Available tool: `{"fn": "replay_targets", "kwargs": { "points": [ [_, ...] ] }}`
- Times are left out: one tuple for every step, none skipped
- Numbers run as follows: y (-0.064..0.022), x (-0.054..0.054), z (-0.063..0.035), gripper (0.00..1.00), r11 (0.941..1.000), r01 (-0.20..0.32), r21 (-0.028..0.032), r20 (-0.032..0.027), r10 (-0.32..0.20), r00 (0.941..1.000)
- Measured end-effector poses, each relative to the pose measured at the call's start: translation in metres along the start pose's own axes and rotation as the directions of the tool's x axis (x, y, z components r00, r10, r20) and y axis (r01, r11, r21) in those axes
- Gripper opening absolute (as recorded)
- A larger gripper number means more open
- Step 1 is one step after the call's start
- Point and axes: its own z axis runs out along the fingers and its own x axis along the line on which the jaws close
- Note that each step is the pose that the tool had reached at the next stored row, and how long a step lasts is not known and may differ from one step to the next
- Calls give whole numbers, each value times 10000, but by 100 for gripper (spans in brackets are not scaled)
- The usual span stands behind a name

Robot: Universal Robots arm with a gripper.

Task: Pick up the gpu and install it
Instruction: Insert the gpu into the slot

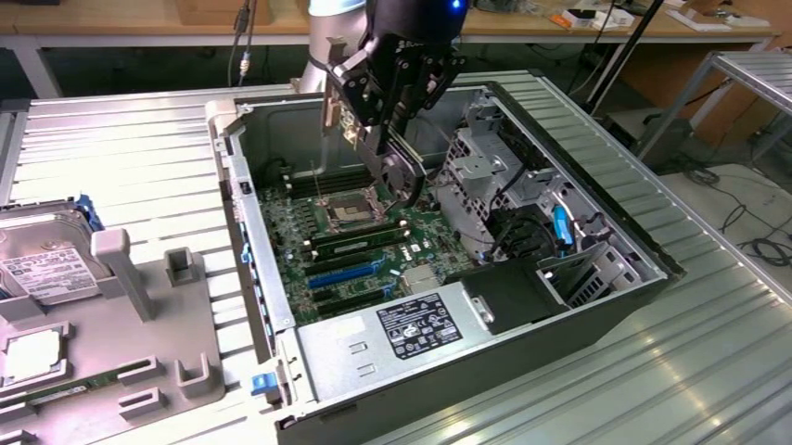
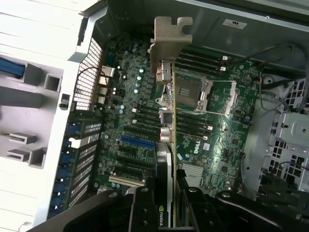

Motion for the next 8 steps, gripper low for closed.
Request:
{"fn": "replay_targets", "kwargs": {
  "points": [
    [0,-1,0,27,10000,41,0,-1,-41,10000],
    [-1,-2,0,27,10000,75,0,-2,-75,10000],
    [-1,-3,0,27,9999,122,0,-5,-122,9999],
    [-1,-5,0,27,9999,162,1,-6,-162,9999],
    [-1,-6,0,27,9998,218,1,-9,-218,9998],
    [-2,-8,0,27,9996,283,1,-11,-283,9996],
    [-2,-9,0,27,9995,330,1,-14,-330,9995],
    [-2,-10,0,27,9993,363,1,-15,-363,9993]
  ]
}}
